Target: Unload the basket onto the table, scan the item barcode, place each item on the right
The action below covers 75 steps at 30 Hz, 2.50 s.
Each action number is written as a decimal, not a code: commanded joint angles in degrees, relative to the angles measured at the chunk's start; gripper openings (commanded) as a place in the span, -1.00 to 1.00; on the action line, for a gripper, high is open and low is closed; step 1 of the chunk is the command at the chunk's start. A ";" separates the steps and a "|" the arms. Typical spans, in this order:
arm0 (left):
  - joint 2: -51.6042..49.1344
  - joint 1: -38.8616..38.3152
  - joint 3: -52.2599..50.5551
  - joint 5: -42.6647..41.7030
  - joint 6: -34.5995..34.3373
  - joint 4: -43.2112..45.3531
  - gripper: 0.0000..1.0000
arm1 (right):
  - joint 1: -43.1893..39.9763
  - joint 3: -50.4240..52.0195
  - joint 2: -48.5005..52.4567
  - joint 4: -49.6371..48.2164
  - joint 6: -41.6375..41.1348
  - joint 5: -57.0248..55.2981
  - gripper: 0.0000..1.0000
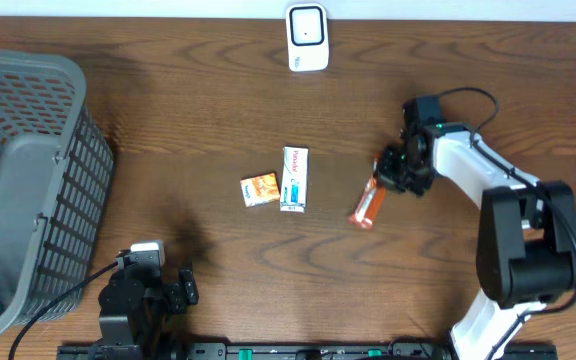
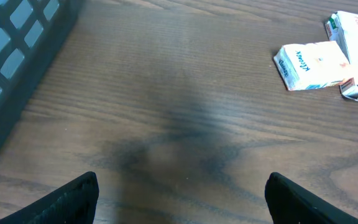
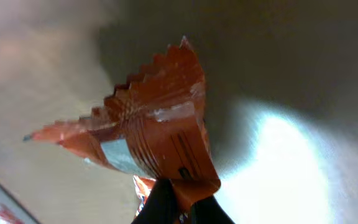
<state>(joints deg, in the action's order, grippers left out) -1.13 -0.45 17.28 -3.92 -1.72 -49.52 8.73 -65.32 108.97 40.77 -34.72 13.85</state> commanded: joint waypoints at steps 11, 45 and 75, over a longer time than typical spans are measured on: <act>0.15 -0.17 -0.20 0.52 -0.55 -0.20 0.72 | 8.44 3.15 -32.89 9.64 3.45 0.61 -0.97; 0.15 -0.17 -0.20 0.52 -0.55 -0.22 0.72 | 12.83 3.15 -38.56 1.40 2.47 -0.50 -0.97; 0.15 -0.17 -0.20 0.52 -0.55 -0.20 0.72 | 15.21 -33.27 4.98 -33.53 22.10 -33.79 -0.97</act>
<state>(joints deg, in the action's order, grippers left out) -1.13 -0.45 17.28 -3.92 -1.72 -49.52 22.85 -92.53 107.31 7.70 -19.64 -11.31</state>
